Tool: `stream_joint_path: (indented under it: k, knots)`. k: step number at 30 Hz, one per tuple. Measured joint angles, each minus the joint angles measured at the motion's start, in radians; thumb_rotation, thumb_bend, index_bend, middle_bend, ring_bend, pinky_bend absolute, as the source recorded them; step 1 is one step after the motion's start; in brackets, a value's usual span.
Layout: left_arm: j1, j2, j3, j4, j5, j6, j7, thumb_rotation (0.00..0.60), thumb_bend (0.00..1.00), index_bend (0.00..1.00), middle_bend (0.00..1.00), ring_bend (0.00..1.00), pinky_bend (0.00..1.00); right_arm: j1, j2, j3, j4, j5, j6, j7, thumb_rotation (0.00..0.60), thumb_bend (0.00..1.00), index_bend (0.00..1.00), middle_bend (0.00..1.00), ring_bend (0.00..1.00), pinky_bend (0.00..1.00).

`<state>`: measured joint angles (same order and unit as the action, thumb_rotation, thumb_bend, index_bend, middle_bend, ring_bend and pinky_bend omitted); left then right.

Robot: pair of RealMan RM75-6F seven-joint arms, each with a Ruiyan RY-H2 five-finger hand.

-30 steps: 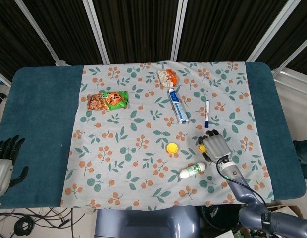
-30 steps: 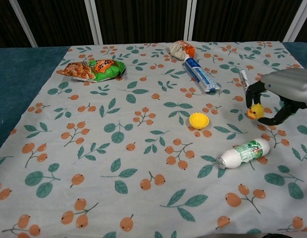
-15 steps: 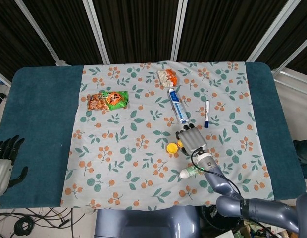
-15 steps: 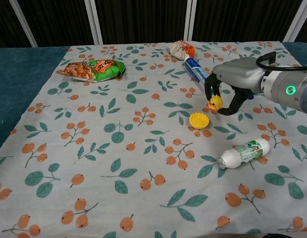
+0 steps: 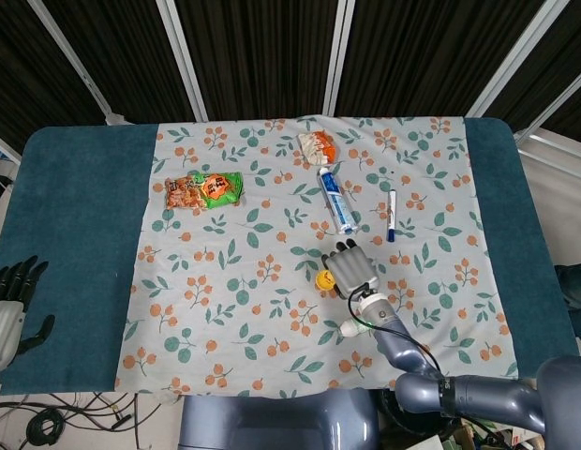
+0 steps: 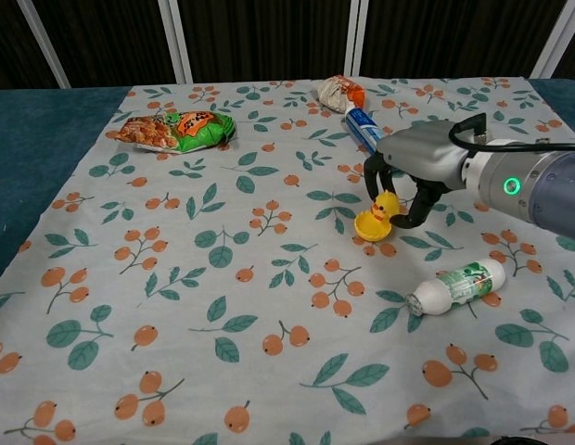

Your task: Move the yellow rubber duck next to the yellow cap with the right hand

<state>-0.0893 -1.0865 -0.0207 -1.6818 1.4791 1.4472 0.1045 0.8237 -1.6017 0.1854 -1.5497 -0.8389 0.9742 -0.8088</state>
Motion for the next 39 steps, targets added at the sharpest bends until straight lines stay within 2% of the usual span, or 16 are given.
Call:
stream_joint_path:
  k: [7,12,20,25,28,34,39]
  knots:
    - [0.001,0.000,-0.001,-0.001,-0.001,0.002,0.001,0.600,0.39,0.00,0.00,0.00,0.05,0.009,-0.003,-0.013,0.010,0.021,-0.002,0.005,0.600,0.28,0.47,0.38,0.21,0.18]
    - [0.000,-0.001,0.000,-0.001,-0.001,0.001,0.004,0.600,0.39,0.00,0.00,0.00,0.05,0.014,-0.005,-0.023,0.012,0.023,-0.003,0.009,0.600,0.24,0.39,0.35,0.21,0.18]
    - [0.000,0.000,0.000,-0.001,-0.001,0.001,0.005,0.600,0.39,0.00,0.00,0.00,0.05,0.026,-0.016,-0.034,0.016,0.027,0.000,0.015,0.600,0.22,0.35,0.32,0.20,0.18]
    - [0.000,0.001,-0.001,0.000,-0.003,0.002,0.001,0.600,0.39,0.00,0.00,0.00,0.05,0.032,-0.022,-0.036,0.023,0.038,0.002,0.017,0.600,0.19,0.23,0.26,0.19,0.18]
    - [-0.001,0.001,-0.002,0.000,-0.004,0.000,0.001,0.600,0.39,0.00,0.00,0.00,0.05,0.033,-0.018,-0.038,0.017,0.040,0.006,0.018,0.600,0.18,0.19,0.22,0.18,0.18]
    - [0.001,0.005,-0.004,0.002,-0.007,0.002,-0.006,0.600,0.39,0.00,0.00,0.00,0.05,0.022,0.023,-0.032,-0.041,0.040,0.032,0.033,0.600,0.17,0.17,0.14,0.12,0.18]
    - [0.002,0.008,-0.003,0.003,-0.005,0.004,-0.013,0.600,0.39,0.00,0.00,0.00,0.05,-0.011,0.131,-0.041,-0.160,0.025,0.082,0.039,0.600,0.16,0.17,0.09,0.10,0.18]
